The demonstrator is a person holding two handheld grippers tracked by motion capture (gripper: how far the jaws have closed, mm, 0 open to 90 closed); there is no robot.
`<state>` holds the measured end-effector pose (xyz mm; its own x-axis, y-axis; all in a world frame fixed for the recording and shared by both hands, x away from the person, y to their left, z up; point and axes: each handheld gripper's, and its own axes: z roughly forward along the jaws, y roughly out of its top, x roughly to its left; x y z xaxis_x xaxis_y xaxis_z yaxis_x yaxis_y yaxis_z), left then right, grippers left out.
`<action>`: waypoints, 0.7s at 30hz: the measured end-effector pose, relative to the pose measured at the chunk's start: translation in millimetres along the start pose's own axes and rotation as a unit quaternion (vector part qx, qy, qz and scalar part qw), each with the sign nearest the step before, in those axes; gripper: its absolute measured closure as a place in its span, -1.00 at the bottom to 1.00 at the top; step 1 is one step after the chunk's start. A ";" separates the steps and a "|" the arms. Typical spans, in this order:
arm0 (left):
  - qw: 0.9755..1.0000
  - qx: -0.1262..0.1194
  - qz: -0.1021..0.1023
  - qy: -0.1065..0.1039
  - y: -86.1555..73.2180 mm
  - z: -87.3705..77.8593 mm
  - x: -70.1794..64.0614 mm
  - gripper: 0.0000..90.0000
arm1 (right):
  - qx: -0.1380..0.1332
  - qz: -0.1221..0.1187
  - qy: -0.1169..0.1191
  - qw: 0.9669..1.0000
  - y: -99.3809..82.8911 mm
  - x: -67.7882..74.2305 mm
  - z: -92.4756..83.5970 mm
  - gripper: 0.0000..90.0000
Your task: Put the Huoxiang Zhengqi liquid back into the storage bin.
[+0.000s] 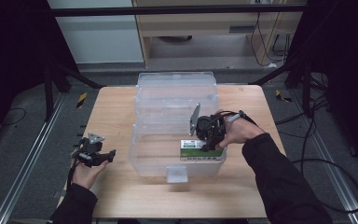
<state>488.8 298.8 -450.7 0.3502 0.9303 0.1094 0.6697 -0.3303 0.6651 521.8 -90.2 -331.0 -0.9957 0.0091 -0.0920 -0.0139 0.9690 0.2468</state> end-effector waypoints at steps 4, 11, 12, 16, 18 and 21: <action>1.000 0.000 0.000 0.000 -0.1 0.2 -0.1 -0.14 | 0.002 -0.003 0.006 1.000 0.8 0.5 1.8 0.42; 1.000 0.001 0.001 0.000 -0.3 0.5 -0.3 -0.15 | 0.005 0.004 0.009 1.000 -1.1 0.4 7.8 0.42; 1.000 0.001 0.001 0.000 -0.3 0.7 -0.4 -0.15 | 0.003 0.004 0.008 1.000 -1.6 0.9 8.8 0.42; 1.000 0.002 0.002 0.000 -0.3 1.1 -1.0 -0.15 | 0.003 0.002 0.013 1.000 -2.5 1.8 12.0 0.42; 1.000 0.002 0.002 0.000 -0.3 1.2 -1.1 -0.15 | 0.006 0.003 0.016 1.000 -2.6 2.6 14.4 0.42; 1.000 0.002 0.002 0.000 -0.4 1.2 -0.9 -0.15 | 0.008 0.001 0.016 1.000 -2.4 2.9 18.2 0.42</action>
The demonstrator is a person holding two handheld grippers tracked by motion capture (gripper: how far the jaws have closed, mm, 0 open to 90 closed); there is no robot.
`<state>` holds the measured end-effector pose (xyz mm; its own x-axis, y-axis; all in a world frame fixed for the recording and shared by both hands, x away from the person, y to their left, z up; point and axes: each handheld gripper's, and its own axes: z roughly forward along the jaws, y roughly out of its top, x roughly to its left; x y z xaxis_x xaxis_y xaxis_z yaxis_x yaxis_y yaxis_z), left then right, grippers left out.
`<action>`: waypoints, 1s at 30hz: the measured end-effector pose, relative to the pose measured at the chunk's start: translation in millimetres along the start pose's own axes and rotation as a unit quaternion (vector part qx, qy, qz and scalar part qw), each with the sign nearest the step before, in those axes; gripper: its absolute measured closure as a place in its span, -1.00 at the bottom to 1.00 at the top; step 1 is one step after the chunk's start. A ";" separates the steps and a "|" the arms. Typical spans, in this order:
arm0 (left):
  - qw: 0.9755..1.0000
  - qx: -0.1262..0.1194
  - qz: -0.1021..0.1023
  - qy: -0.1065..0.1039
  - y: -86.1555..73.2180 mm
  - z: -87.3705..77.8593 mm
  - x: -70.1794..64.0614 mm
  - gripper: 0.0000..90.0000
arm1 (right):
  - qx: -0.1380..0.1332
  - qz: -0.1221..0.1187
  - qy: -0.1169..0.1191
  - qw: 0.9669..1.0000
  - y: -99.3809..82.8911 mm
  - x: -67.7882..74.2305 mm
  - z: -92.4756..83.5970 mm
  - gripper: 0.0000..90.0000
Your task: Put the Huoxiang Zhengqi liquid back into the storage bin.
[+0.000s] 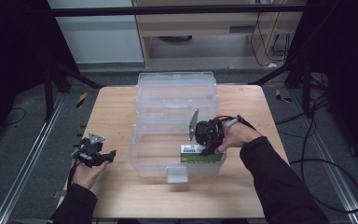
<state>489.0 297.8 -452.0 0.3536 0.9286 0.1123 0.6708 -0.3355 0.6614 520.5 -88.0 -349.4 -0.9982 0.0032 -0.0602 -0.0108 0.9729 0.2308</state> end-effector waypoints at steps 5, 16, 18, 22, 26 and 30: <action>1.000 0.000 0.000 0.000 0.0 -0.1 -0.1 -0.15 | 0.008 -0.001 -0.002 1.000 1.7 0.7 3.4 0.42; 1.000 0.000 0.001 0.000 0.0 0.1 -0.4 -0.15 | 0.011 0.001 0.001 1.000 0.1 0.4 13.4 0.41; 1.000 0.000 0.001 0.000 0.0 0.1 -0.4 -0.15 | 0.012 0.003 0.001 1.000 -0.1 0.9 14.9 0.41; 1.000 0.001 0.001 0.000 -0.1 0.2 -0.3 -0.15 | 0.011 0.001 0.002 1.000 -1.1 0.8 18.3 0.41; 1.000 0.001 0.002 0.000 0.0 0.3 -0.5 -0.15 | 0.014 0.002 0.003 1.000 -1.1 1.2 21.5 0.41; 1.000 0.001 0.002 0.000 -0.1 0.5 -0.7 -0.15 | 0.017 0.002 0.002 1.000 -1.0 1.1 25.1 0.40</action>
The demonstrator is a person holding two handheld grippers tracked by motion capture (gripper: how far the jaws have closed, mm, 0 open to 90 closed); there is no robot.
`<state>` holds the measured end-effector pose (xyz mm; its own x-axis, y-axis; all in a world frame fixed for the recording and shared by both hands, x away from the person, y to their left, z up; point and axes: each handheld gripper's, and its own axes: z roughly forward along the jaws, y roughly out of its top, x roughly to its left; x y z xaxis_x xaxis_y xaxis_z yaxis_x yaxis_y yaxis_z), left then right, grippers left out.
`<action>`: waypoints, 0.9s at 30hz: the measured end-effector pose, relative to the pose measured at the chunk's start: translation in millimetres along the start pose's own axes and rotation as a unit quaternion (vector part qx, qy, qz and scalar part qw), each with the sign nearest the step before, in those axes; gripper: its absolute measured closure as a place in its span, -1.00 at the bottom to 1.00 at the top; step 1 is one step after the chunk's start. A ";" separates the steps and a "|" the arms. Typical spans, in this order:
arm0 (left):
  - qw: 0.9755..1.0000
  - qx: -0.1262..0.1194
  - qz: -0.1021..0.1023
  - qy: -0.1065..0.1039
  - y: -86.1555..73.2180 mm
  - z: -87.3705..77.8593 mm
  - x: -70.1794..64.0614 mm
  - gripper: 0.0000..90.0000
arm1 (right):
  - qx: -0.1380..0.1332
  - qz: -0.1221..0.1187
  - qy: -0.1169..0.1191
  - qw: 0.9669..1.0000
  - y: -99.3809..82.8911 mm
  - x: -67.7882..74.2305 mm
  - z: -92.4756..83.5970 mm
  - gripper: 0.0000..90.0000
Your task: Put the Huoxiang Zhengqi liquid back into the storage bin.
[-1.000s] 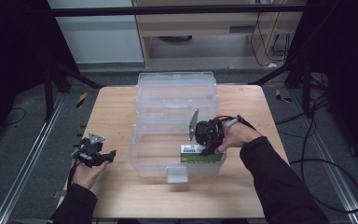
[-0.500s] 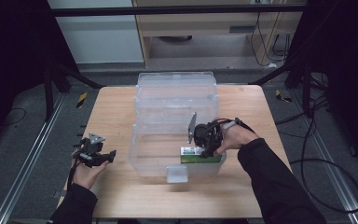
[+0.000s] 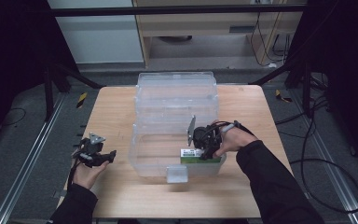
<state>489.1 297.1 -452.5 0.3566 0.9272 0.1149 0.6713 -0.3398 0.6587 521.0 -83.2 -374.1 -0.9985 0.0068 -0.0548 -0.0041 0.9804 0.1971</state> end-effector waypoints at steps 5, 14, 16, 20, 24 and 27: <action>1.000 0.000 0.000 0.000 0.0 0.0 0.0 -0.15 | 0.001 0.003 -0.002 1.000 -0.1 0.0 3.5 0.39; 1.000 0.001 0.003 0.000 0.1 1.1 -1.7 -0.15 | -0.015 0.022 -0.012 1.000 -4.5 -0.7 -7.6 0.34; 1.000 0.001 0.002 0.000 0.1 0.8 -1.5 -0.15 | -0.020 0.025 -0.014 0.999 -4.8 -0.5 -9.2 0.33; 1.000 0.000 0.001 0.001 -0.1 0.6 -0.5 -0.15 | -0.037 0.039 -0.021 0.998 -6.4 -0.7 -17.0 0.29; 1.000 0.001 0.001 0.000 0.1 0.5 -0.9 -0.15 | -0.051 0.063 -0.040 0.996 -9.8 0.1 -29.1 0.25; 1.000 0.000 0.002 0.001 0.2 0.4 -1.0 -0.14 | -0.060 0.082 -0.047 0.994 -11.4 2.3 -37.0 0.23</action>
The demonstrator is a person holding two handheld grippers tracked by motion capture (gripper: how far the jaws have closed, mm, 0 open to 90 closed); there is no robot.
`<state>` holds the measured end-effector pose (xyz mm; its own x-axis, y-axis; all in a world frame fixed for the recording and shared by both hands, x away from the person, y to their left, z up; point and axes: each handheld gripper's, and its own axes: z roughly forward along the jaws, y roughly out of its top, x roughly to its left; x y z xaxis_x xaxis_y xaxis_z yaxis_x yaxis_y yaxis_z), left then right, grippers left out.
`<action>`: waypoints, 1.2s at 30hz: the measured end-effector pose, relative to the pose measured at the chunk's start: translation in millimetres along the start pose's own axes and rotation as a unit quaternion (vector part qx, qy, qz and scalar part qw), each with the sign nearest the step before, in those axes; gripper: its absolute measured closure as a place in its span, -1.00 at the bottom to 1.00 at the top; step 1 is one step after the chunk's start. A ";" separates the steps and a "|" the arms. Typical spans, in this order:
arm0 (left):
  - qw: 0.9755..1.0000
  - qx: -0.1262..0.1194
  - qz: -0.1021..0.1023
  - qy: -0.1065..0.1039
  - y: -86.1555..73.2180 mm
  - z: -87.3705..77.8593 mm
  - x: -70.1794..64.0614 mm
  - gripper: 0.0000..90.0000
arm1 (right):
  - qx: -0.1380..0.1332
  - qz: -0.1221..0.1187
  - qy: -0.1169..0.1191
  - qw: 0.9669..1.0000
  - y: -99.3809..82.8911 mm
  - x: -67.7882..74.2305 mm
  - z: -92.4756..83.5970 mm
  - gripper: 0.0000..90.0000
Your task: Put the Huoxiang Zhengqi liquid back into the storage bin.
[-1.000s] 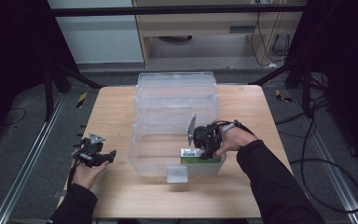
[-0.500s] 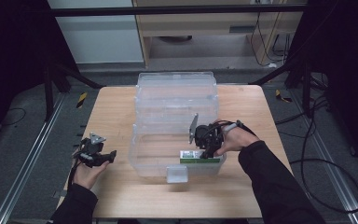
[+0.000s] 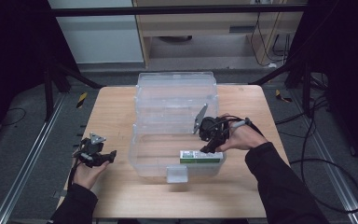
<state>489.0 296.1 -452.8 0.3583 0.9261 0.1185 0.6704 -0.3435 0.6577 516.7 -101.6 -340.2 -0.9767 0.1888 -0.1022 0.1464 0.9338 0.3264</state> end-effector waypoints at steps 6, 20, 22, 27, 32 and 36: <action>1.000 0.000 0.001 0.001 0.1 -0.1 -0.4 -0.14 | -0.020 0.001 -0.006 1.000 2.3 10.4 -11.8 0.19; 1.000 -0.002 0.002 0.001 0.7 -1.1 -1.2 -0.13 | -0.031 0.006 0.025 0.999 13.8 36.2 -4.5 0.16; 1.000 -0.002 0.002 0.001 0.6 -0.9 -1.2 -0.13 | -0.029 0.004 0.027 0.999 15.1 37.8 -1.6 0.17; 1.000 -0.002 0.003 0.001 0.5 -0.5 -1.5 -0.13 | -0.029 0.003 0.032 0.999 17.7 40.5 8.6 0.22; 1.000 -0.002 0.003 0.000 0.5 -0.6 -1.4 -0.13 | -0.024 0.000 0.036 0.999 20.2 42.0 19.4 0.28; 1.000 -0.002 0.003 0.001 0.5 -0.5 -1.4 -0.13 | -0.016 -0.002 0.040 0.999 20.9 42.4 27.0 0.32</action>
<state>488.5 294.6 -452.3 0.3617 0.9240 0.1240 0.6649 -0.3489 0.6604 482.6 -65.9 -363.0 -0.9869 0.1587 -0.0276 0.1386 0.9239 0.3565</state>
